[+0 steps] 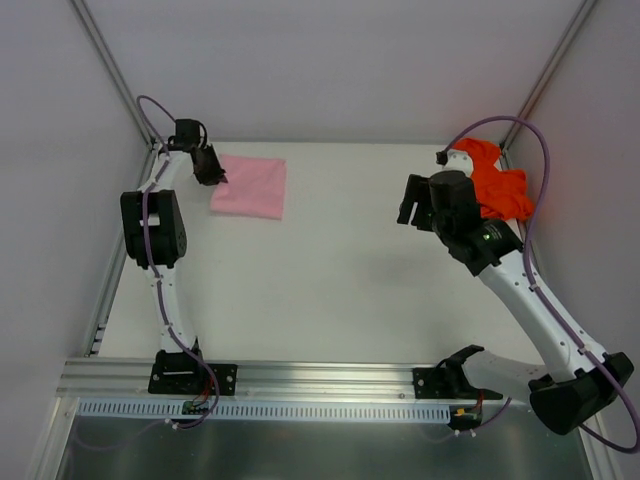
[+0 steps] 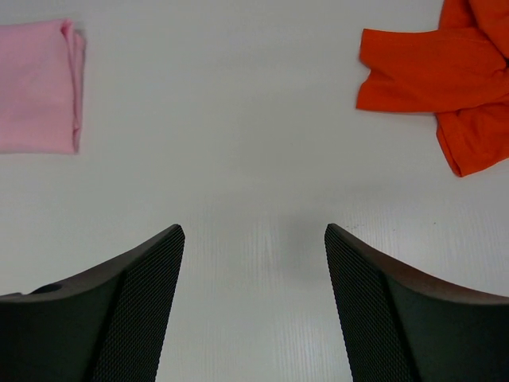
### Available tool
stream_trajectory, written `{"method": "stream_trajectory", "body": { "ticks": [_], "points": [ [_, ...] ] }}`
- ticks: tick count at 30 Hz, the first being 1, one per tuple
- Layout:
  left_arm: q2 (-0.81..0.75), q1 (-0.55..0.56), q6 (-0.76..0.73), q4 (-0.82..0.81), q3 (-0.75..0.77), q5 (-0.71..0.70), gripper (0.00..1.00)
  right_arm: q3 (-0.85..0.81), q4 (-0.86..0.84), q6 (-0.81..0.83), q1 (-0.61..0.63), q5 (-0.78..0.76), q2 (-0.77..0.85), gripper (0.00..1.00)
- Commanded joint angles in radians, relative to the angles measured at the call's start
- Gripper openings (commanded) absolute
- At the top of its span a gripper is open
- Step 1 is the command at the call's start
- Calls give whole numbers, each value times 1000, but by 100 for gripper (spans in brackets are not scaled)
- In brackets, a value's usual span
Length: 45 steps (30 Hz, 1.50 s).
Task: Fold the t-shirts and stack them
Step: Put the neatly folded tshirt into the corner of the board with the left arm, then smooth out wrinkles on the folded tshirt
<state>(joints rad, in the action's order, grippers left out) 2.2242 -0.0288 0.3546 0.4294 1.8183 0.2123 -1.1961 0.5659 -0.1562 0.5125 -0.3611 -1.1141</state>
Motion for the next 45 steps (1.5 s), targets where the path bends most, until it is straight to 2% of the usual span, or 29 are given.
{"method": "stream_trajectory", "body": {
  "ticks": [1, 5, 9, 12, 13, 17, 22, 30, 32, 34, 35, 36, 38, 39, 42, 45],
  "points": [
    [41, -49, -118, 97, 79, -106, 13, -43, -5, 33, -3, -53, -29, 75],
    [107, -127, -128, 149, 194, -142, 13, -72, 5, 35, -3, -53, -65, 75],
    [187, -180, -158, 180, 370, -204, 15, -99, 14, 17, -3, -55, -92, 75],
    [239, -212, -160, 193, 462, -283, 18, -115, 26, 7, -3, -55, -112, 75],
    [262, -230, -146, 195, 476, -231, 18, -118, 31, -2, -5, -53, -115, 75],
    [270, -281, -60, 180, 503, -221, 19, -117, 31, -31, -3, -29, -124, 76],
    [272, -284, -103, 140, 535, -276, 29, -109, 9, -69, -3, -18, -124, 75],
    [278, -284, -163, 124, 549, -335, 31, -114, -12, -100, 1, 11, -147, 75],
    [272, -284, -163, 127, 547, -308, 31, -117, -11, -97, 4, 11, -145, 75],
    [255, -283, -144, 140, 526, -280, 42, -115, -11, -94, 4, 16, -142, 75],
    [224, -281, -140, 138, 509, -271, 52, -115, -15, -88, 4, 17, -141, 76],
    [204, -277, -138, 132, 481, -274, 67, -114, -17, -88, 3, 28, -139, 76],
    [122, -264, -137, 95, 379, -293, 77, -114, -27, -74, 4, 42, -142, 78],
    [91, -260, -138, 74, 336, -321, 81, -115, -31, -68, 4, 60, -144, 78],
    [-20, -253, -111, -4, 182, -305, 82, -112, -43, -57, 3, 86, -148, 79],
    [-75, -224, -106, -6, 158, -277, 81, -103, -63, -54, 3, 125, -153, 79]
  ]
}}
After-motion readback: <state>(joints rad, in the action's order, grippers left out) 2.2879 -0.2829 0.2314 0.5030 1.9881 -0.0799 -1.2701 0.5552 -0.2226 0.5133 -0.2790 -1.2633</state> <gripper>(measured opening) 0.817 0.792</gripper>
